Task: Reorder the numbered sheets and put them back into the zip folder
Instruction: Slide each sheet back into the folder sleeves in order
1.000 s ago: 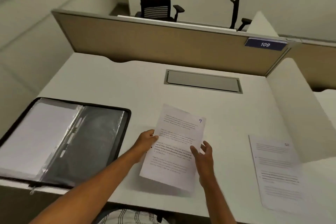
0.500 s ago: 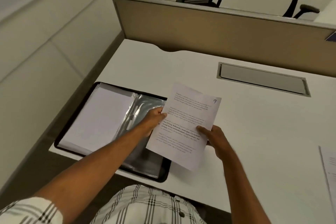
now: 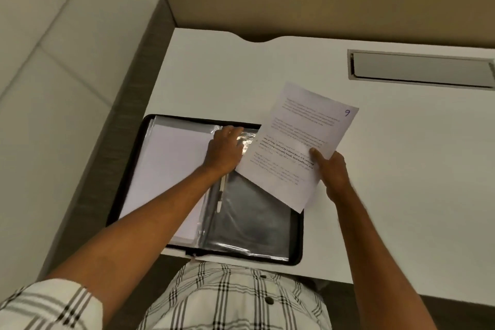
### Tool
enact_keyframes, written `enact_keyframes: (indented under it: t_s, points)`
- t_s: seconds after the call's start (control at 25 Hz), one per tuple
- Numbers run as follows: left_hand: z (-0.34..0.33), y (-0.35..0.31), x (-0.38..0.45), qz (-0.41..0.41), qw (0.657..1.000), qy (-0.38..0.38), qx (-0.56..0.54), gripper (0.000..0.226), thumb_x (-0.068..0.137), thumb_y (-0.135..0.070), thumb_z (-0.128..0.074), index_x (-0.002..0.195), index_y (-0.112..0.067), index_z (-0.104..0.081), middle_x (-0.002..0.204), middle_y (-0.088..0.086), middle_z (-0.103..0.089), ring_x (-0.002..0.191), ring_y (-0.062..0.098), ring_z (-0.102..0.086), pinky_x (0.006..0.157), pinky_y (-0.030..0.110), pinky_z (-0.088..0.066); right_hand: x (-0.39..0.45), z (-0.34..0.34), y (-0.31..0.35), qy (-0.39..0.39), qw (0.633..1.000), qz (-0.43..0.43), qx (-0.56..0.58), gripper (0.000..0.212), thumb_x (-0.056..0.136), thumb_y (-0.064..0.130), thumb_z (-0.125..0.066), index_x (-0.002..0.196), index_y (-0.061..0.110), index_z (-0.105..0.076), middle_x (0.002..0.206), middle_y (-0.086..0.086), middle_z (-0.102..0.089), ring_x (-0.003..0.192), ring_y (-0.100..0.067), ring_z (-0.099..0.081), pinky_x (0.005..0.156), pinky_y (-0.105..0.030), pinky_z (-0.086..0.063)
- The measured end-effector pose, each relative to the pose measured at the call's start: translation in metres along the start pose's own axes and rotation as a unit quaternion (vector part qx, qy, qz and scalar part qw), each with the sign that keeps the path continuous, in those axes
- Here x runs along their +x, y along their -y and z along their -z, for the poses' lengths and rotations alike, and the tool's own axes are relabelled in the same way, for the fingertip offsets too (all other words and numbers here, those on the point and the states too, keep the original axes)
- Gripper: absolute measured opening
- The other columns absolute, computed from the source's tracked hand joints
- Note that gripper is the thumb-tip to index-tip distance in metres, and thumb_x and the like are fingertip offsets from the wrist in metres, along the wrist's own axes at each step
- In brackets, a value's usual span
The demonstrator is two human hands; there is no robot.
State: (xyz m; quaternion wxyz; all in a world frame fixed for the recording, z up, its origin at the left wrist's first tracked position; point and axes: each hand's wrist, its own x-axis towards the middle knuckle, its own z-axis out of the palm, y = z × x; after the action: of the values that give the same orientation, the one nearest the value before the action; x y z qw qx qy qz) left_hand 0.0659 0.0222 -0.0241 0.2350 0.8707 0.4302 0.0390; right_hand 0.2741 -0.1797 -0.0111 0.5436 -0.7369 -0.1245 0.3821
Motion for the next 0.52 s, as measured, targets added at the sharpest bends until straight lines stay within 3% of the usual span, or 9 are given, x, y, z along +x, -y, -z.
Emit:
enact_keyframes:
  t_s: [0.12, 0.2, 0.32, 0.44, 0.52]
  points:
    - [-0.012, 0.015, 0.008, -0.046, 0.990, 0.076, 0.106, 0.064, 0.099, -0.037, -0.057, 0.155, -0.017, -0.032, 0.156, 0.008, -0.034, 0.138, 0.033, -0.037, 0.106, 0.052, -0.042, 0.002, -0.014, -0.004, -0.086, 0.995, -0.001, 0.054, 0.041, 0.107, 0.027, -0.060, 0.146, 0.018, -0.054, 0.133, 0.001, -0.067, 0.116, -0.018, -0.067, 0.097, -0.040, -0.057]
    - [-0.025, 0.025, 0.003, -0.079, 0.980, 0.086, 0.164, 0.068, 0.100, -0.045, -0.055, 0.156, -0.017, -0.030, 0.162, 0.008, -0.026, 0.142, 0.033, -0.031, 0.109, 0.052, -0.038, 0.004, -0.019, -0.005, -0.105, 0.990, -0.013, 0.094, 0.040, 0.107, 0.021, -0.059, 0.146, 0.023, -0.051, 0.135, 0.001, -0.067, 0.117, -0.018, -0.067, 0.092, -0.040, -0.060]
    - [-0.033, 0.034, -0.001, -0.103, 0.979, 0.046, 0.169, 0.064, 0.097, -0.045, -0.061, 0.151, -0.015, -0.042, 0.160, 0.009, -0.032, 0.138, 0.031, -0.032, 0.104, 0.051, -0.038, 0.012, -0.022, -0.004, -0.073, 0.992, -0.041, 0.093, 0.045, 0.103, 0.008, -0.065, 0.143, 0.021, -0.051, 0.131, 0.002, -0.068, 0.113, -0.017, -0.069, 0.080, -0.036, -0.064]
    - [-0.031, 0.038, 0.004, -0.132, 0.979, 0.016, 0.152, 0.055, 0.091, -0.043, -0.068, 0.139, -0.019, -0.054, 0.152, 0.004, -0.043, 0.138, 0.027, -0.038, 0.102, 0.049, -0.038, 0.022, -0.025, -0.003, -0.047, 0.995, -0.072, 0.057, 0.046, 0.099, 0.003, -0.068, 0.142, 0.012, -0.055, 0.132, -0.005, -0.069, 0.117, -0.028, -0.069, 0.083, -0.037, -0.064]
    - [-0.028, 0.042, 0.012, -0.144, 0.981, 0.011, 0.133, 0.044, 0.088, -0.039, -0.073, 0.127, -0.021, -0.062, 0.146, 0.000, -0.051, 0.136, 0.024, -0.044, 0.103, 0.047, -0.038, 0.030, -0.028, -0.001, -0.068, 0.993, -0.079, 0.058, 0.045, 0.099, 0.004, -0.068, 0.142, 0.009, -0.056, 0.133, -0.006, -0.069, 0.119, -0.031, -0.068, 0.086, -0.039, -0.063]
